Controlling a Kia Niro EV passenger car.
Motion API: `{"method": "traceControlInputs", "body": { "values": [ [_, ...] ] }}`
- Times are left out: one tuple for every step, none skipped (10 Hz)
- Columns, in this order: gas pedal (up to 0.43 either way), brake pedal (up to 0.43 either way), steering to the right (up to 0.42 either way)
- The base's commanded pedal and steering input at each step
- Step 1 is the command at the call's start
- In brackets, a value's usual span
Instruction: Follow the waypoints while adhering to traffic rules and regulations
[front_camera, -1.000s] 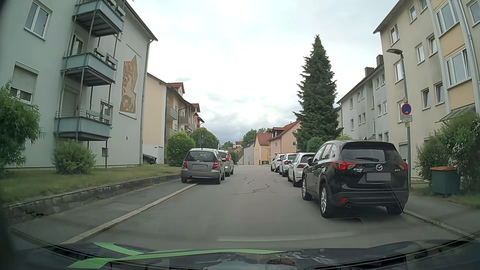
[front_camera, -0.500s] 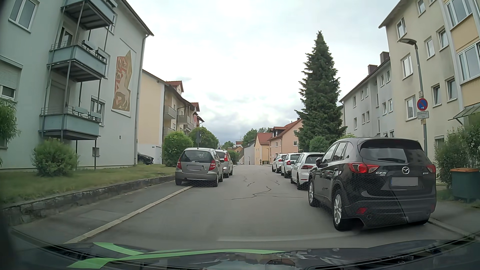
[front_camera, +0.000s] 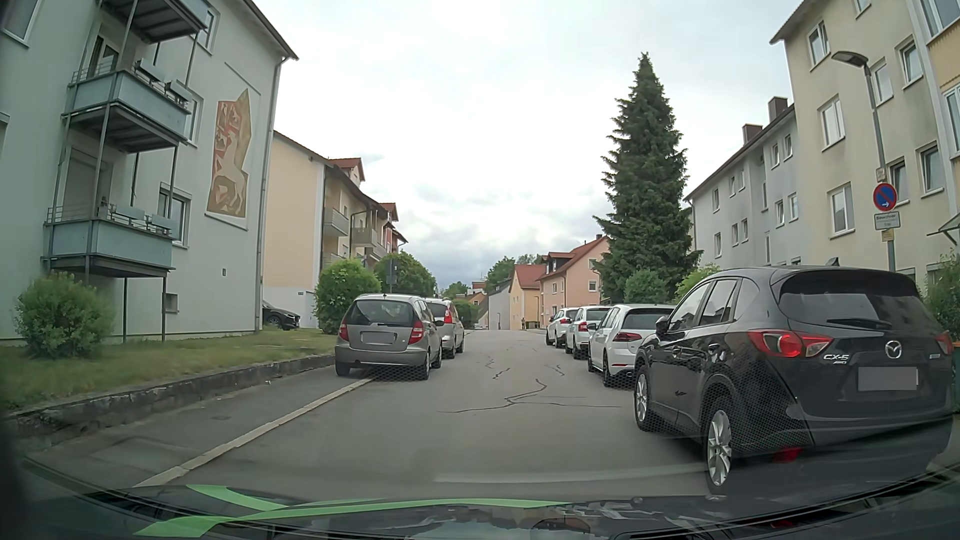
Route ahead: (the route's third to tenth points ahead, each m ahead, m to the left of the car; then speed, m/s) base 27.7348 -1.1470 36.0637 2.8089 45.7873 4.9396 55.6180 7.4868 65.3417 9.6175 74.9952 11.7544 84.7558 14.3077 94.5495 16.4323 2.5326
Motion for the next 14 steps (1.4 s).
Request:
{"method": "traceControlInputs", "body": {
  "values": [
    [0.087, 0.0, -0.007],
    [0.087, 0.0, -0.007],
    [0.087, 0.0, -0.007],
    [0.087, 0.0, -0.007],
    [0.087, 0.0, -0.007],
    [0.087, 0.0, -0.008],
    [0.087, 0.0, -0.007],
    [0.087, 0.0, -0.007],
    [0.087, 0.0, -0.007],
    [0.087, 0.0, -0.007],
    [0.087, 0.0, -0.007],
    [0.087, 0.0, -0.007],
    [0.087, 0.0, -0.007],
    [0.087, 0.0, -0.007]
  ]
}}
